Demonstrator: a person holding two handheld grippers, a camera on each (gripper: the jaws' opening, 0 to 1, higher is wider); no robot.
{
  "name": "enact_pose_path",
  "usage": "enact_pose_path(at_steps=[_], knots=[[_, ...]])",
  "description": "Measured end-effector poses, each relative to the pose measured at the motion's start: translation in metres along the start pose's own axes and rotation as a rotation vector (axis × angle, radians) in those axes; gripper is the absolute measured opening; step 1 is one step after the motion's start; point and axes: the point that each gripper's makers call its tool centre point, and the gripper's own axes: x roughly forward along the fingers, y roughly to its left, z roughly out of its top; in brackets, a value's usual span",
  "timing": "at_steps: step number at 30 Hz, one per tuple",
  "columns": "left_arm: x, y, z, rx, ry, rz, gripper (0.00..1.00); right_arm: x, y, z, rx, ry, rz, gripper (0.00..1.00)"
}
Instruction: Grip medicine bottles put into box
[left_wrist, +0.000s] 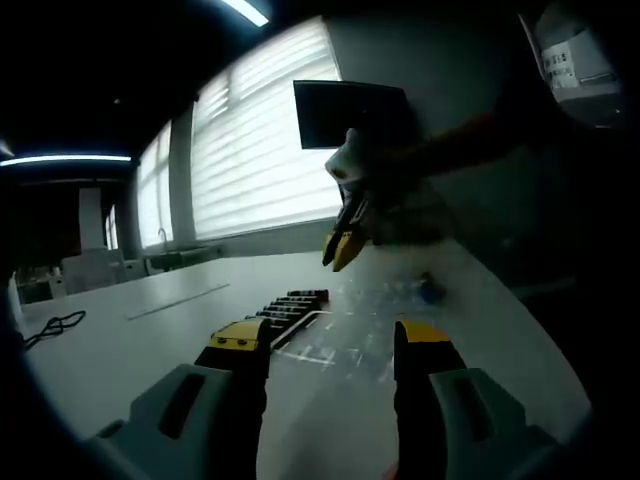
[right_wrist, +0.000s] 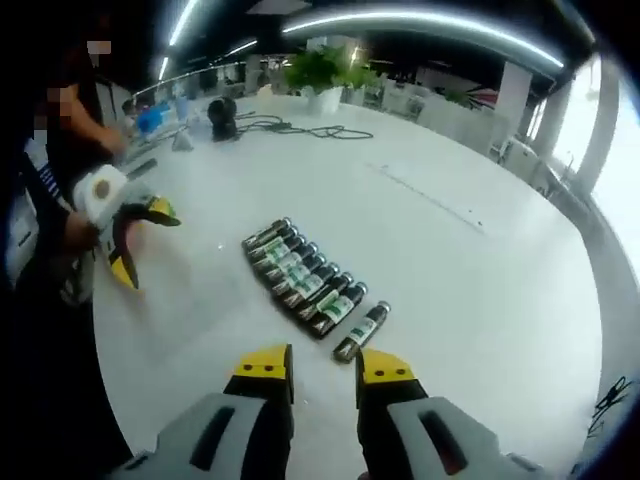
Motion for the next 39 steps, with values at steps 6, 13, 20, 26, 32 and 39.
enact_pose_path(at_steps=[6,13,20,26,32,39], knots=[[0.0,0.0,0.001,-0.004,-0.005,-0.002,0.42,0.009,-0.002,0.007,0.112,0.011,0.006,0.2],[-0.001,0.001,-0.001,-0.025,0.004,-0.001,0.43,0.019,-0.017,0.006,0.233,0.049,-0.047,0.18],[-0.002,-0.004,-0.002,-0.031,0.013,-0.023,0.38,0.029,-0.032,-0.005,0.334,0.119,-0.081,0.19],[-0.001,-0.002,-0.002,-0.033,0.013,-0.02,0.41,0.035,-0.038,-0.006,0.4,0.144,-0.079,0.19],[-0.002,0.002,-0.003,-0.055,0.012,-0.013,0.41,0.043,-0.034,-0.01,0.426,0.185,-0.069,0.17],[-0.002,0.002,-0.002,-0.064,0.009,-0.011,0.41,0.053,-0.031,-0.016,0.416,0.226,-0.065,0.15]])
